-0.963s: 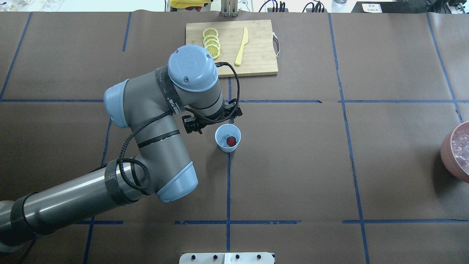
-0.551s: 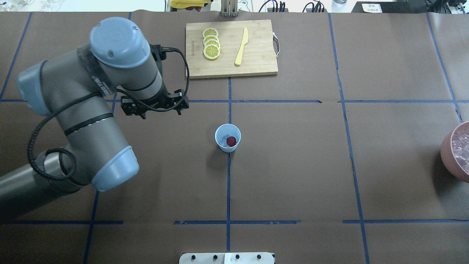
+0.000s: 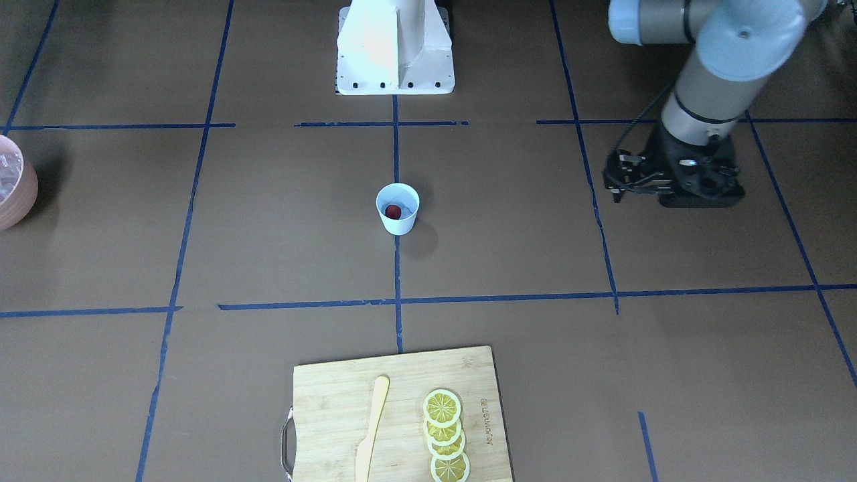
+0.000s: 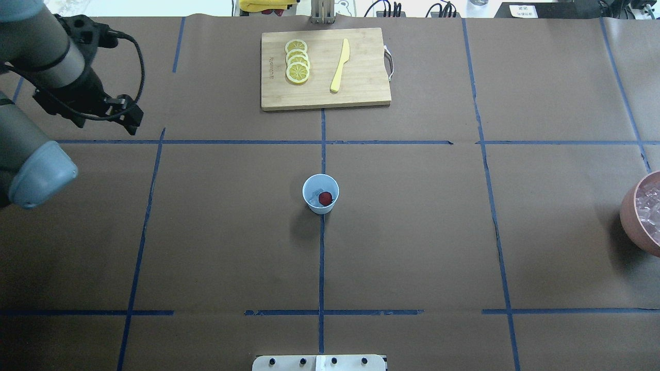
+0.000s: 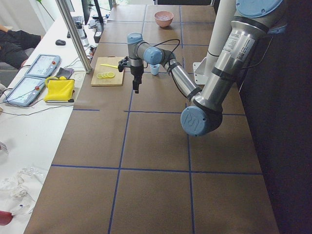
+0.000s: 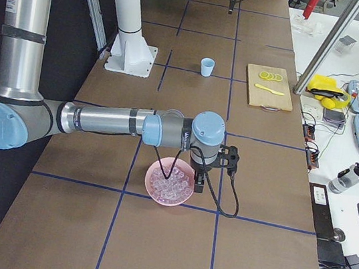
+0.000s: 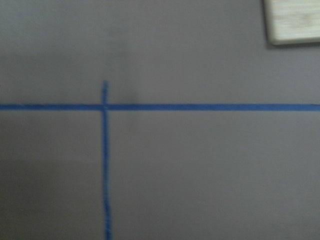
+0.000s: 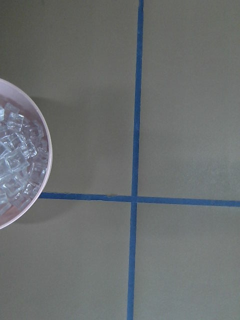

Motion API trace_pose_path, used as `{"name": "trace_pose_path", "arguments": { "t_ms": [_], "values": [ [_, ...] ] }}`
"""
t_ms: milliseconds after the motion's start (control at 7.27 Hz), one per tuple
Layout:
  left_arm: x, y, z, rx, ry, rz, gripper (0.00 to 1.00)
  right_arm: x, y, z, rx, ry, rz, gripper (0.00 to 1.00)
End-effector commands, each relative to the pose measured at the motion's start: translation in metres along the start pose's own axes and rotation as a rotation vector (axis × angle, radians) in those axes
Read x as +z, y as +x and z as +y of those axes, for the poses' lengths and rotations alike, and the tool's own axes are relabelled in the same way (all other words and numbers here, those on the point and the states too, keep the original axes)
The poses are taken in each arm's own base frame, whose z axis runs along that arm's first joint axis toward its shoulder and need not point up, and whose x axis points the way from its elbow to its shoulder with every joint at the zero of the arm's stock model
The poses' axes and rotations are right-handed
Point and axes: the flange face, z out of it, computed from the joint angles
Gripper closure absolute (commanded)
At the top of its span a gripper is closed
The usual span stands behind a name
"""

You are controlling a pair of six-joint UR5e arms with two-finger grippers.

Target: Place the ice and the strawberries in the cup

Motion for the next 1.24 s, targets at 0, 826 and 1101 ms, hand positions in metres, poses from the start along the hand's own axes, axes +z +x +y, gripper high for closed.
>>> {"name": "trace_pose_path", "arguments": {
  "t_ms": [0,826,1101],
  "values": [
    [0.01,-0.127,-0.012,0.085,-0.058,-0.001,0.0,-0.002,0.008,0.005,0.0,0.005,-0.004,0.01],
    [0.032,-0.378,-0.001,0.097,-0.12,0.121,0.0,0.019,0.032,-0.023,-0.024,0.032,0.003,0.01],
    [0.052,-0.421,0.042,0.005,-0.134,0.161,0.0,0.013,0.025,-0.028,0.014,0.051,-0.006,0.01]
  ]
}}
